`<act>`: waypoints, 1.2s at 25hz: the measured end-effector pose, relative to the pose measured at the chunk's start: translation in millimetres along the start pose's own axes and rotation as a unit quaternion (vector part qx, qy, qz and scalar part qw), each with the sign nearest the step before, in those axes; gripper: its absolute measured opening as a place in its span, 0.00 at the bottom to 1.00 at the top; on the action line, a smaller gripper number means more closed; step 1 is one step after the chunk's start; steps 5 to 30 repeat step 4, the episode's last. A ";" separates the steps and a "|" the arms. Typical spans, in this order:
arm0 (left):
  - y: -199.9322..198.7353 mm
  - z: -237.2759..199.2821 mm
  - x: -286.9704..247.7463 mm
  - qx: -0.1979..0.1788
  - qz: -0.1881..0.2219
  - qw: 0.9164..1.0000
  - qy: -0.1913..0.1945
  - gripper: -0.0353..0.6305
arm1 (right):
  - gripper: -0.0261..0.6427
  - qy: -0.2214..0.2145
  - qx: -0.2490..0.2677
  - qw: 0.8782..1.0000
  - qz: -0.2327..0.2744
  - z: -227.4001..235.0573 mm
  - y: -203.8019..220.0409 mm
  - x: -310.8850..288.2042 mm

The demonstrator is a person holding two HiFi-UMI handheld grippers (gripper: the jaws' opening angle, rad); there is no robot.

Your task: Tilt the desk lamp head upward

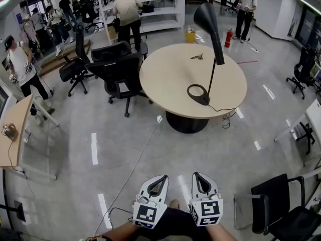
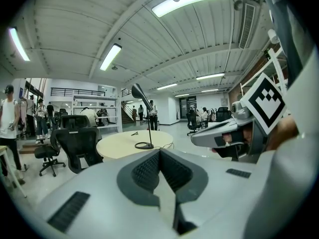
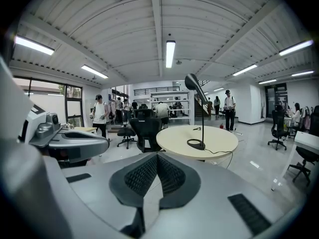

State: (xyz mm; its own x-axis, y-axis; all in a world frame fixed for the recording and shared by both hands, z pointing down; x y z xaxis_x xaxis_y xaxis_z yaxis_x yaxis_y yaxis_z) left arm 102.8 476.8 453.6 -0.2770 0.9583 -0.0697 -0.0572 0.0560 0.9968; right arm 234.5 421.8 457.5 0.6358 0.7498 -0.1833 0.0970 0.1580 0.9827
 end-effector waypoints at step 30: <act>-1.6 -1.2 2.7 0.012 -0.010 1.000 -0.005 0.12 | 0.06 0.002 0.000 1.000 0.000 -0.9 -2.5 0.7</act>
Point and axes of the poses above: the fingertips, and each gripper's own axes: x backward along the fingers, z to its right, y out of its underside, the point moved 5 cm from there along x, backward along the fingers, and after that the axes turned 9 degrees about z, right-handed, at the moved point
